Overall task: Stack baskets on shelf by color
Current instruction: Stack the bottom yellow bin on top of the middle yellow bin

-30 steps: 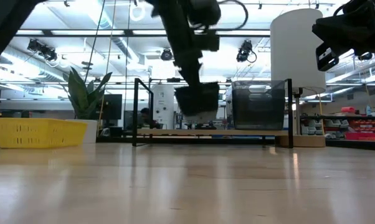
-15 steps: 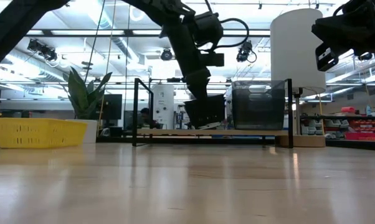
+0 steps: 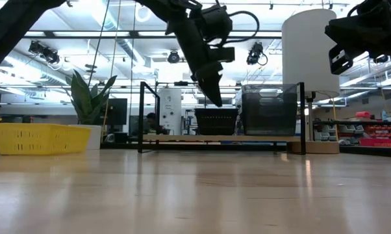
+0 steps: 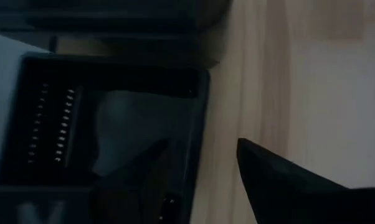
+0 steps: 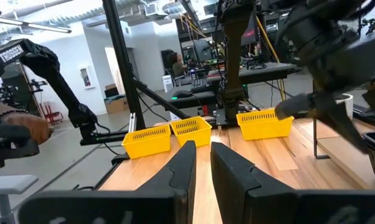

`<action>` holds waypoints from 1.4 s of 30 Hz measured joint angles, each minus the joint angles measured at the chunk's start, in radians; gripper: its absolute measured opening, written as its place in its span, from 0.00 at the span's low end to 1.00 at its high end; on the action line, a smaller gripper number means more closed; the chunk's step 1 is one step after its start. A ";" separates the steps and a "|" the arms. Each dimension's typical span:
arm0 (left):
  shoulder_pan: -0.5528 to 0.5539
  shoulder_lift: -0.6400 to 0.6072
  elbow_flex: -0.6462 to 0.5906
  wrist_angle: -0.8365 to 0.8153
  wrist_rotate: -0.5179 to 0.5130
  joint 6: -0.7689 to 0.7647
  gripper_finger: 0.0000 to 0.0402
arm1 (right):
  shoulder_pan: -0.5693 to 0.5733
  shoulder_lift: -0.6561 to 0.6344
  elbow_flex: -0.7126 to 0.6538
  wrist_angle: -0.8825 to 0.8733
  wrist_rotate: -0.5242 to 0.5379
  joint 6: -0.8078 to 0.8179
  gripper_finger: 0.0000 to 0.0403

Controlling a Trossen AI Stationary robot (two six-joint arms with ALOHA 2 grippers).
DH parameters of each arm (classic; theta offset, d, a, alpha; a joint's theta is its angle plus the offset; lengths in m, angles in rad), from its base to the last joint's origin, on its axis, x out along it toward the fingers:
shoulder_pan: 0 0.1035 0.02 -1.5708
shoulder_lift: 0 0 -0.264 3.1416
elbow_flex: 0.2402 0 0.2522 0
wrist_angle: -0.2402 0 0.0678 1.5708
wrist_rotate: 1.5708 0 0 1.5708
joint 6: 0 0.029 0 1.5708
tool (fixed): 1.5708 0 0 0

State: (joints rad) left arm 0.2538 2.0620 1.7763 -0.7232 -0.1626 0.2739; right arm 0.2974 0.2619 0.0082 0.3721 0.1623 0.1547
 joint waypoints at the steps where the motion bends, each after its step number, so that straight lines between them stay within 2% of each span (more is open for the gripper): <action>1: 0.006 -0.010 0.000 0.002 0.010 -0.003 0.48 | 0.000 0.000 0.000 0.000 0.000 0.000 0.14; 8: 0.044 -0.084 0.000 -0.015 0.044 -0.024 0.41 | 0.000 0.000 0.000 0.000 0.000 0.000 0.14; 12: 0.055 -0.137 0.000 -0.085 0.170 -0.027 0.36 | 0.000 0.000 0.000 0.000 0.000 0.000 0.14; 17: 0.010 -0.183 0.000 -0.377 0.344 -0.021 0.32 | 0.000 0.000 -0.001 0.000 0.000 0.000 0.14; 23: -0.109 -0.190 0.000 -0.616 0.461 -0.207 0.27 | 0.000 0.000 -0.001 0.000 0.000 0.000 0.14; 27: -0.240 -0.190 0.000 -0.639 0.474 -0.325 0.25 | 0.000 0.000 -0.001 0.000 0.000 0.000 0.14; 31: -0.369 -0.190 0.000 -0.651 0.470 -0.374 0.22 | 0.000 0.000 -0.001 0.000 0.000 0.000 0.14; 36: -0.518 -0.189 0.000 -0.649 0.348 -0.403 0.18 | 0.000 0.000 -0.001 0.000 0.000 0.000 0.14; 42: -0.661 -0.188 -0.013 -0.640 0.261 -0.482 0.10 | 0.000 0.000 -0.001 0.000 0.000 0.000 0.14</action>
State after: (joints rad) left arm -0.4076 1.8736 1.7636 -1.3630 0.0979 -0.2086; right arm 0.2974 0.2619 0.0074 0.3721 0.1623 0.1547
